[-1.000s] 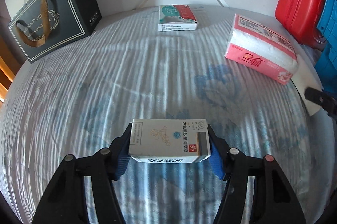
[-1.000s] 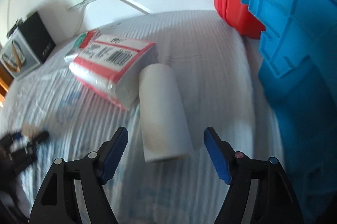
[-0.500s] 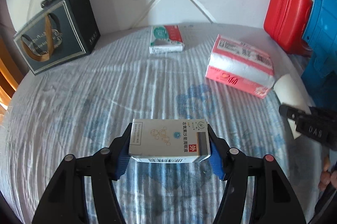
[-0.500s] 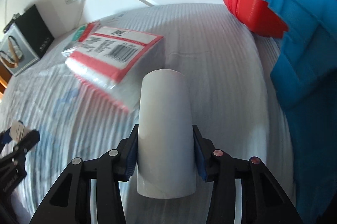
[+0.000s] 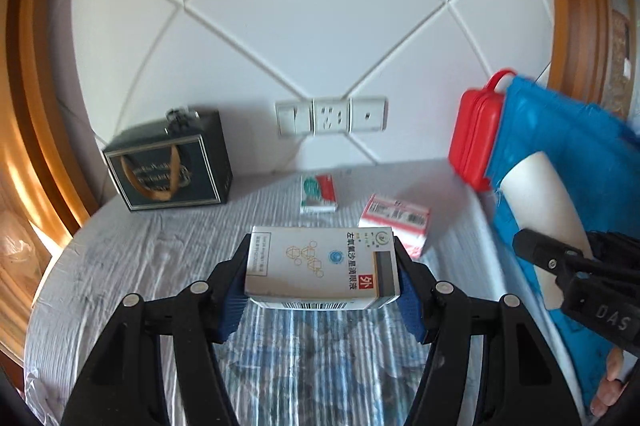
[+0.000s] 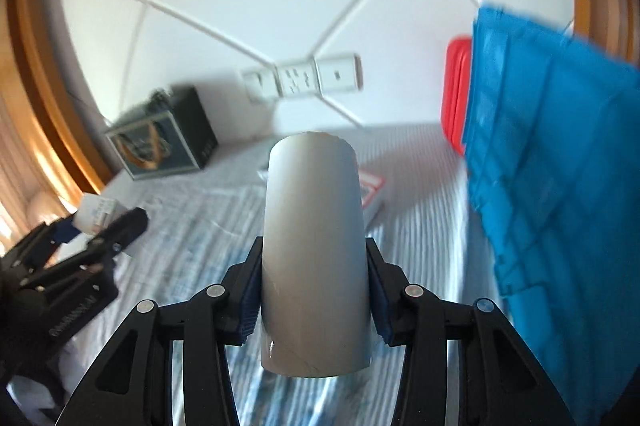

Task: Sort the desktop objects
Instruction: 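Carry the white box and white cylinder over the blue bin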

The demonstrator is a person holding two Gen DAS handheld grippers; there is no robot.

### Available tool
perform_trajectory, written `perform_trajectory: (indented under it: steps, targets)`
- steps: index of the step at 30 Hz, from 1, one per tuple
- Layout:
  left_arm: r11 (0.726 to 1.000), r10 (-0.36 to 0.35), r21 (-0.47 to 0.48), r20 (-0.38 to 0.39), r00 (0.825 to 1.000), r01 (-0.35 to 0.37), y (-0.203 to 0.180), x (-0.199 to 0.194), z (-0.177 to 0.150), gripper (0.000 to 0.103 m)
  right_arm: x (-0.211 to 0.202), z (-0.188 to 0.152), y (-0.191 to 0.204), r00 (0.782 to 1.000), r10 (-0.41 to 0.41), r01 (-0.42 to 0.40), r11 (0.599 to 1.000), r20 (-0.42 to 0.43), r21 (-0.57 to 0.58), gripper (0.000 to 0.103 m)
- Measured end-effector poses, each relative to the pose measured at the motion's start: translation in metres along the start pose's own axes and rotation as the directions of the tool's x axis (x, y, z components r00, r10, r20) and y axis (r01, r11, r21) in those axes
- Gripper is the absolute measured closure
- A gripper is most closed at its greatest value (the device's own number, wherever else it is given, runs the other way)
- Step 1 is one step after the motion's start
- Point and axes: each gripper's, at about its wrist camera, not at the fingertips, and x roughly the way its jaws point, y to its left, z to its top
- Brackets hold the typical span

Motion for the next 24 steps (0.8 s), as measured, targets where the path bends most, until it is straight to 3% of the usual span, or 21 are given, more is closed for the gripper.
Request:
perform_trajectory:
  steps: [7, 13, 20, 24]
  targets:
    - [0.996, -0.084, 0.029, 0.132, 0.988, 0.081, -0.036, -0.092, 0.011, 0.041, -0.136, -0.005, 0.005, 0.981, -0.038, 0.039, 0.999, 0.189, 0.002, 0.058]
    - [0.979, -0.201, 0.087, 0.205, 0.958, 0.186, -0.106, -0.152, 0.021, 0.041, -0.232, -0.017, -0.022, 0.946, -0.124, 0.115, 0.992, 0.299, 0.046, 0.058]
    - [0.932, -0.348, 0.194, 0.242, 0.905, 0.307, -0.23, -0.202, 0.03, 0.041, -0.327, -0.037, -0.119, 0.889, -0.277, 0.237, 0.96, 0.363, 0.152, 0.058]
    - [0.909, -0.391, 0.24, 0.207, 0.897, 0.341, -0.302, -0.215, 0.034, 0.041, -0.354, -0.047, -0.19, 0.87, -0.363, 0.308, 0.929, 0.335, 0.205, 0.058]
